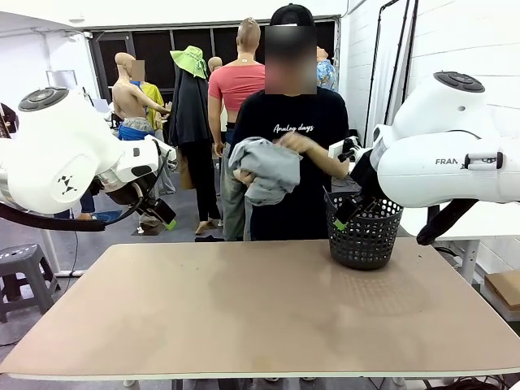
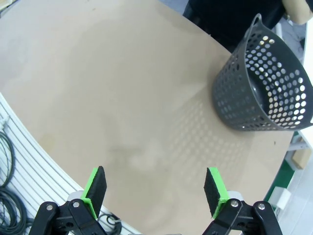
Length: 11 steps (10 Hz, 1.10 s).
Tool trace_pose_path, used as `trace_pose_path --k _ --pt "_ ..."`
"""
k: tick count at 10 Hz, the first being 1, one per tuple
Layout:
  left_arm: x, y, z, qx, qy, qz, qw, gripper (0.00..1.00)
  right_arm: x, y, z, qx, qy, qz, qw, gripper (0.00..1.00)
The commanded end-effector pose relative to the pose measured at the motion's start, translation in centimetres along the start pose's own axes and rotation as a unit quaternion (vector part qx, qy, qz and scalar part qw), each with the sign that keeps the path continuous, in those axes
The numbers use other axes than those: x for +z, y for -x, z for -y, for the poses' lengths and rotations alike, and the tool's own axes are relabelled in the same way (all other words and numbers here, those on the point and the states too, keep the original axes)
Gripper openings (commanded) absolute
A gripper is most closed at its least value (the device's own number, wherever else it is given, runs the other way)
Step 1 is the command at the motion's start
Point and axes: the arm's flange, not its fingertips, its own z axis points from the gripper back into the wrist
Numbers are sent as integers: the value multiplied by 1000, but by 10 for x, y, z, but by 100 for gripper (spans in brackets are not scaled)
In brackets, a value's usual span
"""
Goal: Fold the training pants.
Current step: Grab both ends of the Training pants handed by a person.
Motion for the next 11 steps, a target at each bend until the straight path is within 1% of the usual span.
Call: trace_pose_path --k 1,11 --pt "0 -1 -1 -3 0 1 1000 100 -2 1 -1 1 -1 1 1000 100" --pt "0 -1 -1 -3 0 1 1000 100 -2 1 -1 1 -1 1 1000 100"
